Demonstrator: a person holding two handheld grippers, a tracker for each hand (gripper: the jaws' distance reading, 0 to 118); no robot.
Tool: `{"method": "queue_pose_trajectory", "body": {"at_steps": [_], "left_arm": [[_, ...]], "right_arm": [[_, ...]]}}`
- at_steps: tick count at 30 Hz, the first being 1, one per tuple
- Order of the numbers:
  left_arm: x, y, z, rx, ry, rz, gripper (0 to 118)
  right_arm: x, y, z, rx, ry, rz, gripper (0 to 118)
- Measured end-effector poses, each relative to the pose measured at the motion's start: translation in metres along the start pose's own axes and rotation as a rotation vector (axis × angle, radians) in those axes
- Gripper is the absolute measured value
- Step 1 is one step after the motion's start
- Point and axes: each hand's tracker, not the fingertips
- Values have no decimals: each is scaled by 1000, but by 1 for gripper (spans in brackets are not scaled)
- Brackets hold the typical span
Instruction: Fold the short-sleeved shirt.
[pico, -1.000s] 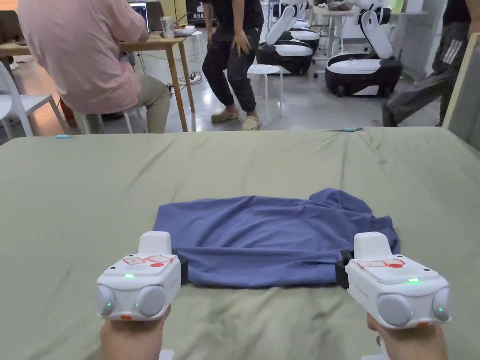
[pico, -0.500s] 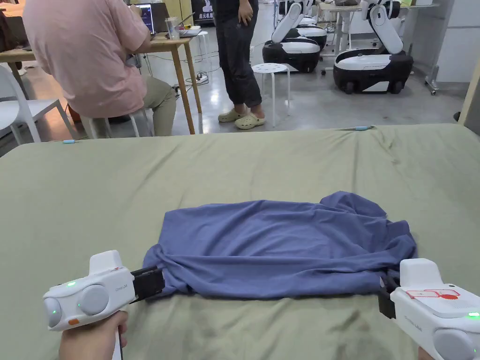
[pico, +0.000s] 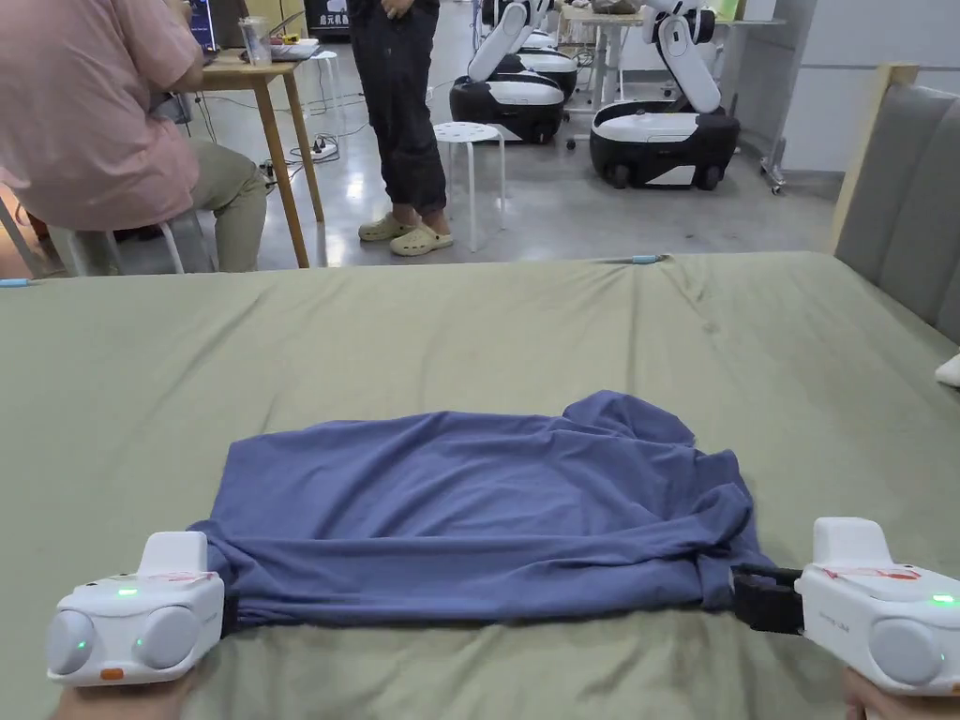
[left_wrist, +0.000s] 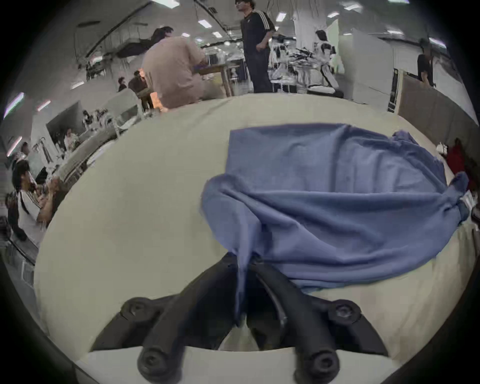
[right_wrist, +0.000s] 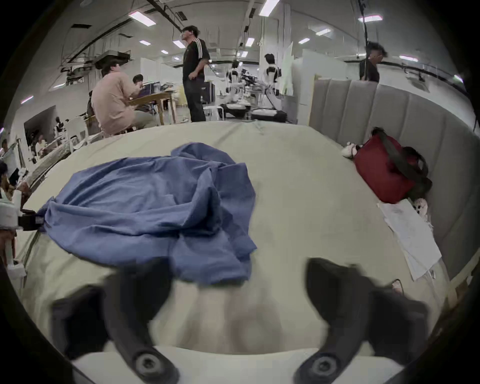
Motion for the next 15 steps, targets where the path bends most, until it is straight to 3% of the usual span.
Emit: {"method": "queue_pose_trajectory", "body": {"at_steps": [2, 5, 6, 8, 9, 11, 15], "left_arm": [[-10, 6, 11, 3, -54, 83, 3], [-10, 11, 25, 31, -50, 67, 3], [-10, 14, 29, 37, -54, 63, 3], [-9, 17, 32, 40, -60, 55, 3], [-9, 17, 33, 37, -66, 57, 3], [-12, 16, 32, 28, -68, 65, 3], [-15, 9, 44, 28, -61, 55, 3]], "right_arm": [[-6, 6, -18, 7, -2, 17, 114], [-11, 12, -48, -35, -2, 27, 112], [-10, 13, -55, -54, 19, 26, 96], [-7, 12, -69, -160, 103, -21, 42], [-5, 10, -70, -172, 123, -43, 37], [-2, 12, -56, -110, 108, -23, 8], [5, 16, -18, -37, 112, -12, 8]]}}
